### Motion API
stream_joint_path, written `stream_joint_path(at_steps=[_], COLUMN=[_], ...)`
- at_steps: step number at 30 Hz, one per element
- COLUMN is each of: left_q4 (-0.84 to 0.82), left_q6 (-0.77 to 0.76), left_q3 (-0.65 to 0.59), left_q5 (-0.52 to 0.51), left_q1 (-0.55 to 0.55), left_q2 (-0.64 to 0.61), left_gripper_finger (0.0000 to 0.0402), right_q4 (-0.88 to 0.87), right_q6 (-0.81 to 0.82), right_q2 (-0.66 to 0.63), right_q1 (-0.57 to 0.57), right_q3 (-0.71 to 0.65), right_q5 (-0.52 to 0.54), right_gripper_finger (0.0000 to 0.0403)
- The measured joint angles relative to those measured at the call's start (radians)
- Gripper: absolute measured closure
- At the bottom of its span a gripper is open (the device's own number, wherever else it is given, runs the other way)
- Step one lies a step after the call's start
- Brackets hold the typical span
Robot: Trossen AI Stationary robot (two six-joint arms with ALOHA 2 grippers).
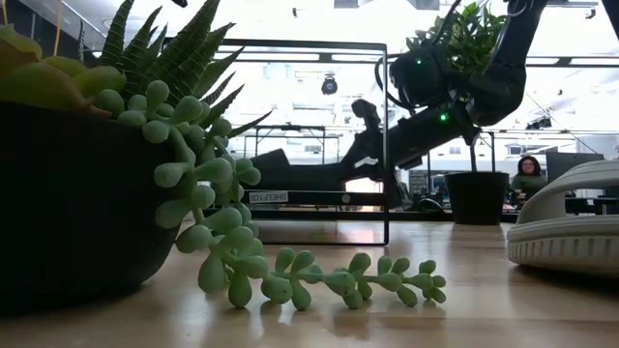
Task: Pick and place slides into the shelf
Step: Put the black slipper slide on the shelf
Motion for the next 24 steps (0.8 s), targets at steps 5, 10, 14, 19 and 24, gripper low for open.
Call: stream_joint_path(at_steps=[5,10,14,19,24], left_q4=[0.0,0.0,0.0,0.0,0.0], left_q6=[0.0,0.001,0.002,0.003,0.002], left_q3=[0.0,0.0,0.0,0.0,0.0], left_q5=[0.0,0.0,0.0,0.0,0.0], left_q1=[0.0,0.0,0.0,0.0,0.0], left_q2=[0.0,0.0,0.0,0.0,0.0], left_gripper_finger=[0.0332,0.0332,0.0332,0.0332,0.0332], right_q4=[-0.023,-0.029,-0.03,-0.03,-0.03], right_q6=[0.013,0.02,0.019,0.017,-0.001], right_q2=[0.0,0.0,0.0,0.0,0.0], right_q1=[-0.005,-0.02,-0.027,-0.026,-0.027], right_q3=[0.0,0.0,0.0,0.0,0.0], right_q5=[-0.008,-0.038,-0.058,-0.066,-0.066], right_gripper_finger=[0.033,0.0299,0.0281,0.0267,0.0263])
